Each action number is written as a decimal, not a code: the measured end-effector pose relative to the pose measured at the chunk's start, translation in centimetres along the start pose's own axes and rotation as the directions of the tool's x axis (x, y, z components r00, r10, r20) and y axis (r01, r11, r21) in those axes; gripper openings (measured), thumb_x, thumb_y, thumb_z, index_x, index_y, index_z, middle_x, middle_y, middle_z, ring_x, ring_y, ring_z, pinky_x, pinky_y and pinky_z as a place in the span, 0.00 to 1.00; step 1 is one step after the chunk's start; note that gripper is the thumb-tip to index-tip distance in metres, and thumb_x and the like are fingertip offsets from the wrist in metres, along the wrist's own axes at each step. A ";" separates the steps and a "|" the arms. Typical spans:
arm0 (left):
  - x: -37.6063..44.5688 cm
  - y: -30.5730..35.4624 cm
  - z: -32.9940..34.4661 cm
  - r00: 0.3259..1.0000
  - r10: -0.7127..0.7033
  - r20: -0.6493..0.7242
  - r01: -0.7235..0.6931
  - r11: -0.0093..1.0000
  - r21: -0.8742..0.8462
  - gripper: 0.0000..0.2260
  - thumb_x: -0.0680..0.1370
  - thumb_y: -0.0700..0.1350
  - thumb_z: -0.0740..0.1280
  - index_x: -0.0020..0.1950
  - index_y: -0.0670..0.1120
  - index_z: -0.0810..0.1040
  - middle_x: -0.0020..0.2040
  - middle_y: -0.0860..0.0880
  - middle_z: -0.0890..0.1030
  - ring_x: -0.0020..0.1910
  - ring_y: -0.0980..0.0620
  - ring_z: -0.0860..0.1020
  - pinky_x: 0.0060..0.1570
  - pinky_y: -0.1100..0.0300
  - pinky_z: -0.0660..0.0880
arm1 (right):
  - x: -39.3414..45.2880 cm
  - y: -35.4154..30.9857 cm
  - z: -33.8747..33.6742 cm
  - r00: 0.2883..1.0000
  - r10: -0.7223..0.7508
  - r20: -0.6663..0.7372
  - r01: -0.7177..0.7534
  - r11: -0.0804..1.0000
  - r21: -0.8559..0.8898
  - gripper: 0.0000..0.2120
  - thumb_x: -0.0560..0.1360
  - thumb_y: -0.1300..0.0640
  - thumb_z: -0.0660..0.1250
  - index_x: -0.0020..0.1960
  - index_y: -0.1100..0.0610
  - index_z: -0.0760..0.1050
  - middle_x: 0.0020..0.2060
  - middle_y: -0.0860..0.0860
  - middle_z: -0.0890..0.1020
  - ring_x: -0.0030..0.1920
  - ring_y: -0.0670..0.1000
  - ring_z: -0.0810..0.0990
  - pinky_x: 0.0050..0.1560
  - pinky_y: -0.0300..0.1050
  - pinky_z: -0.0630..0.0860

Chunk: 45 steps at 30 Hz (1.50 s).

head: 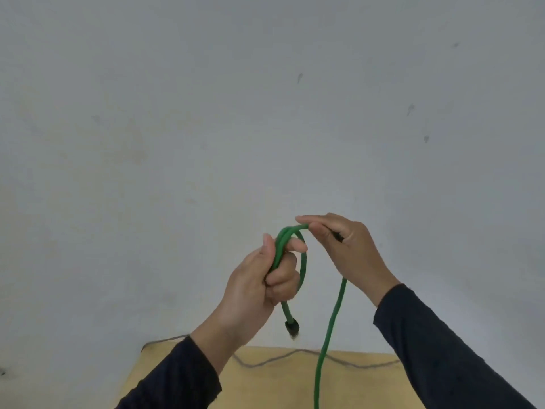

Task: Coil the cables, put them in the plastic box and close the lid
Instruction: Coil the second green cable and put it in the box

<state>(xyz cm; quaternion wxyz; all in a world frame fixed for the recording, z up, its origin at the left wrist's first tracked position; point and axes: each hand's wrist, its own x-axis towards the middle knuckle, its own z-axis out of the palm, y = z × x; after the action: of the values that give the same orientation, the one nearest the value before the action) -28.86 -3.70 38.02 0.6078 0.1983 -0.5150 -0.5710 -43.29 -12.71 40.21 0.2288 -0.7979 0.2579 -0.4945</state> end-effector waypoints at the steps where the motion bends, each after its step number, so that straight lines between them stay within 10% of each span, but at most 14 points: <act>1: 0.6 1.1 0.1 0.999 0.044 -0.015 -0.045 0.998 -0.054 0.21 0.79 0.55 0.51 0.46 0.45 0.79 0.25 0.56 0.61 0.22 0.60 0.59 0.26 0.66 0.56 | -0.2 0.1 0.7 0.999 0.036 -0.020 -0.036 0.999 0.006 0.12 0.76 0.51 0.61 0.56 0.48 0.79 0.31 0.31 0.78 0.35 0.35 0.76 0.37 0.25 0.68; 10: 5.5 7.3 -1.9 0.874 0.335 -0.351 -0.427 0.875 -0.229 0.17 0.82 0.51 0.49 0.53 0.45 0.74 0.28 0.54 0.66 0.26 0.59 0.65 0.31 0.68 0.69 | -5.0 -1.4 6.7 0.949 0.058 0.309 0.023 0.967 -0.252 0.20 0.80 0.53 0.53 0.72 0.50 0.59 0.34 0.47 0.74 0.33 0.47 0.71 0.37 0.42 0.71; 14: 5.6 6.4 -3.9 0.841 0.378 -0.387 -0.256 0.908 0.331 0.16 0.83 0.50 0.49 0.52 0.47 0.74 0.28 0.55 0.67 0.26 0.58 0.66 0.35 0.64 0.66 | -5.3 -3.4 4.6 0.932 -0.091 0.350 0.219 0.912 -0.346 0.17 0.79 0.52 0.55 0.68 0.48 0.66 0.39 0.48 0.75 0.38 0.49 0.73 0.40 0.43 0.70; 18: 2.9 2.0 -3.9 0.970 0.207 -0.125 -0.055 0.695 0.717 0.18 0.81 0.53 0.50 0.49 0.49 0.77 0.30 0.53 0.71 0.28 0.56 0.68 0.32 0.65 0.66 | -2.4 -5.5 0.2 0.946 -0.164 0.281 0.267 0.884 -0.384 0.14 0.76 0.51 0.61 0.59 0.50 0.76 0.35 0.42 0.75 0.35 0.41 0.71 0.35 0.31 0.65; 29: -0.6 1.6 1.2 0.986 -0.012 0.165 -0.012 0.989 0.145 0.25 0.79 0.56 0.46 0.51 0.44 0.80 0.23 0.56 0.61 0.22 0.57 0.59 0.27 0.67 0.61 | -0.9 -4.2 -2.9 0.998 0.025 0.050 -0.029 0.995 0.096 0.11 0.72 0.49 0.62 0.52 0.43 0.80 0.26 0.42 0.73 0.27 0.42 0.66 0.29 0.30 0.64; 34: 0.9 4.6 1.5 0.987 0.161 -0.028 -0.163 0.979 -0.122 0.28 0.79 0.59 0.46 0.51 0.44 0.80 0.23 0.57 0.61 0.21 0.60 0.60 0.23 0.70 0.61 | -3.1 -1.4 1.2 0.987 0.157 -0.027 -0.158 0.987 -0.029 0.13 0.78 0.56 0.59 0.60 0.44 0.72 0.25 0.41 0.70 0.26 0.38 0.68 0.31 0.30 0.65; 40: 3.5 7.3 -1.6 0.895 0.291 -0.338 -0.355 0.923 -0.147 0.26 0.78 0.61 0.48 0.58 0.44 0.74 0.27 0.55 0.63 0.25 0.59 0.65 0.29 0.69 0.67 | -7.4 -2.3 6.8 0.965 0.033 0.260 0.030 0.972 -0.233 0.22 0.80 0.54 0.54 0.72 0.46 0.56 0.34 0.46 0.74 0.30 0.44 0.68 0.34 0.39 0.66; 45: 3.7 5.0 -4.5 0.829 0.328 -0.454 -0.195 0.929 0.315 0.15 0.82 0.53 0.51 0.58 0.48 0.73 0.26 0.56 0.66 0.27 0.58 0.68 0.39 0.62 0.67 | -7.9 -4.9 6.9 0.929 -0.116 0.353 0.236 0.918 -0.320 0.20 0.79 0.52 0.53 0.70 0.50 0.62 0.41 0.54 0.78 0.37 0.51 0.74 0.37 0.46 0.73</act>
<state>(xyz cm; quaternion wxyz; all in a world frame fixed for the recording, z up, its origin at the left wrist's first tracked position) -23.24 -7.25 41.91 0.7622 0.3422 -0.4319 -0.3397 -39.11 -3.15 35.10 0.0739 -0.9169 0.2280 -0.3192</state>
